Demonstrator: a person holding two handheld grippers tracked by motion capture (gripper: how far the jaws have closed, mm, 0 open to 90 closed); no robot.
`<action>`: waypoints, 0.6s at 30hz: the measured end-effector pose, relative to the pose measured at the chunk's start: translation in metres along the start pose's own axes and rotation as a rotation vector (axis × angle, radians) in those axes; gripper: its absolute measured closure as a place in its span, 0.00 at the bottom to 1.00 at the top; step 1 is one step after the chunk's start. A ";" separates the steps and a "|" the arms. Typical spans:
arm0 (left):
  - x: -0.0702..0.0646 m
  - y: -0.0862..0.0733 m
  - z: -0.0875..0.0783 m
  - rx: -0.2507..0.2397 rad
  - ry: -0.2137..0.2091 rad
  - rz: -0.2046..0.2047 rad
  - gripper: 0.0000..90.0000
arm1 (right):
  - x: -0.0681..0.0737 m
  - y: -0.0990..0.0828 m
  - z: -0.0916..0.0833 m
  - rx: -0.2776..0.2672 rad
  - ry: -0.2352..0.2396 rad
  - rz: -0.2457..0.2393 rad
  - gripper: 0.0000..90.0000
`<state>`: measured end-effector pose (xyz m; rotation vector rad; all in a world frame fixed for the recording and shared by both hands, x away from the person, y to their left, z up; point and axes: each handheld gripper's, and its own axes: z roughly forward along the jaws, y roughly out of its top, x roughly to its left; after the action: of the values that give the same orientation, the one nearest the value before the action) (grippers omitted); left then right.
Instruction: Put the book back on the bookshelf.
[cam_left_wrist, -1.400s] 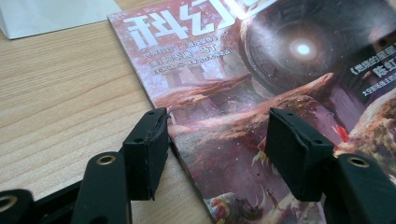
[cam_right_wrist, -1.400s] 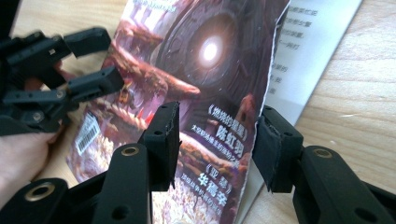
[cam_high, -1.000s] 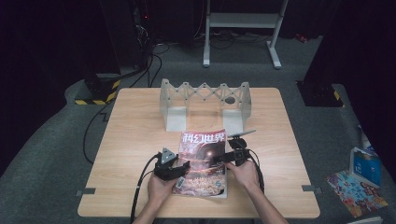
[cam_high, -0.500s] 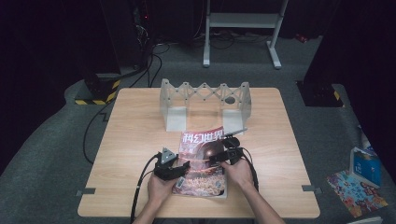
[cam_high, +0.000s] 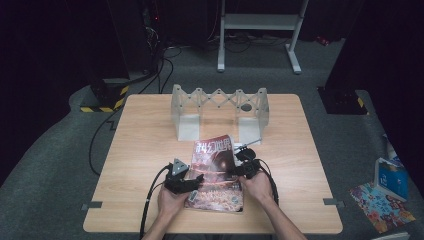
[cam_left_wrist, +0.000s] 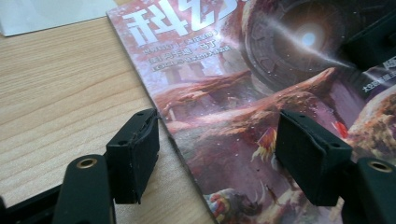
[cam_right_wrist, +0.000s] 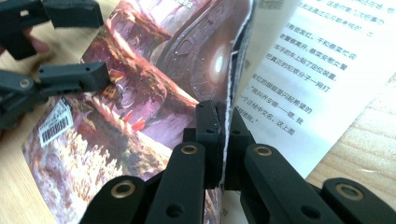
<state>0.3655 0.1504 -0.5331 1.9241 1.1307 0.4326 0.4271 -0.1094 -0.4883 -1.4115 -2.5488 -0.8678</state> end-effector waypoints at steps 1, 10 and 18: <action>0.001 0.000 0.000 0.002 -0.001 0.003 0.31 | 0.000 -0.001 -0.001 0.001 0.004 -0.017 0.98; 0.009 0.000 -0.002 -0.005 -0.080 -0.060 0.25 | 0.003 -0.008 -0.009 -0.018 0.027 -0.094 0.99; 0.012 0.001 -0.002 -0.008 -0.119 -0.089 0.22 | 0.008 -0.013 -0.014 -0.049 0.030 -0.154 0.99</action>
<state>0.3711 0.1610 -0.5327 1.8589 1.1299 0.2704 0.4099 -0.1160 -0.4789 -1.2169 -2.6597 -0.9729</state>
